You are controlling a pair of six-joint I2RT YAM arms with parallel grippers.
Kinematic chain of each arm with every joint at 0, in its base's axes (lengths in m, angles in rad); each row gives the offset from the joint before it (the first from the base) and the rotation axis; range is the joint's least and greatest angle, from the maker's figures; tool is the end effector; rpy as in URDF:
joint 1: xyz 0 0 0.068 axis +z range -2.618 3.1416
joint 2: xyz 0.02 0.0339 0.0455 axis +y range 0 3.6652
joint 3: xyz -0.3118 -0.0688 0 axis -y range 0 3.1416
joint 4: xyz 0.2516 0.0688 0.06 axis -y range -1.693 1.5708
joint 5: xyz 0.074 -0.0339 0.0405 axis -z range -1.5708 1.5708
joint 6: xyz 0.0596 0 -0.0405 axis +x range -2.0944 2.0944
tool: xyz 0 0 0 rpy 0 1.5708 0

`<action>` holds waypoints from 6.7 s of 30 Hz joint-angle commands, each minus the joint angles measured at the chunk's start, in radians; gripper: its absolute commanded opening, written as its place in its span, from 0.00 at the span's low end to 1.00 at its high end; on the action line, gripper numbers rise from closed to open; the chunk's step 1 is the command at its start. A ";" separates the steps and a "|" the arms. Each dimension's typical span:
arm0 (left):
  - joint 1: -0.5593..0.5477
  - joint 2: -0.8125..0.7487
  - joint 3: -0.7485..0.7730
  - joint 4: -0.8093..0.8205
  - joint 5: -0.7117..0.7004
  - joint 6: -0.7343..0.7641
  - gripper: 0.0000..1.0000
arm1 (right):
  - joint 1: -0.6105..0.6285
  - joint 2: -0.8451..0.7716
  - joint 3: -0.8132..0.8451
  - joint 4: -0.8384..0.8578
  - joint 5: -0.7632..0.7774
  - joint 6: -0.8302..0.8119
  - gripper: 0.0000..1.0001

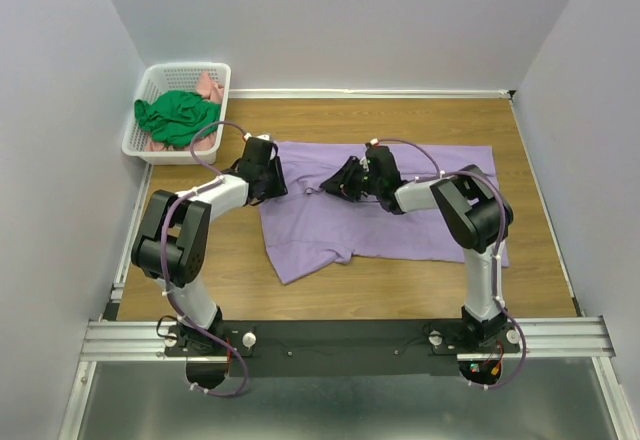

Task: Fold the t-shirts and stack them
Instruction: Fold the tshirt

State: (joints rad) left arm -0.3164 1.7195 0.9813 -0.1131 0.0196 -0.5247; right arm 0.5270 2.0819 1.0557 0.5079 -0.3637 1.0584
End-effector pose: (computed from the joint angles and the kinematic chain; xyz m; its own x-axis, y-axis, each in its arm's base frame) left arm 0.3615 -0.1196 0.1964 -0.7806 -0.2714 -0.5630 -0.0782 0.9361 -0.3429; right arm 0.3928 0.2531 0.1371 -0.8524 0.4464 -0.2723 0.0118 0.5370 0.8435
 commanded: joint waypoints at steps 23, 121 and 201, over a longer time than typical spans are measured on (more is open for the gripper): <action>-0.020 -0.038 0.017 -0.065 0.036 0.009 0.00 | 0.024 0.044 0.101 -0.008 0.039 -0.004 0.06; 0.074 0.354 0.548 -0.054 0.204 -0.038 0.00 | 0.229 0.161 0.500 -0.571 0.626 -0.761 0.40; 0.111 0.015 0.071 -0.306 0.352 0.006 0.06 | 0.229 -0.141 0.174 -0.707 0.473 -0.976 0.01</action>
State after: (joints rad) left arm -0.2115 1.7519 1.0939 -0.4118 0.3279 -0.5205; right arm 0.7471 1.9118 1.2327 -0.1810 0.0917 0.0978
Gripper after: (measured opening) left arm 0.039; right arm 0.012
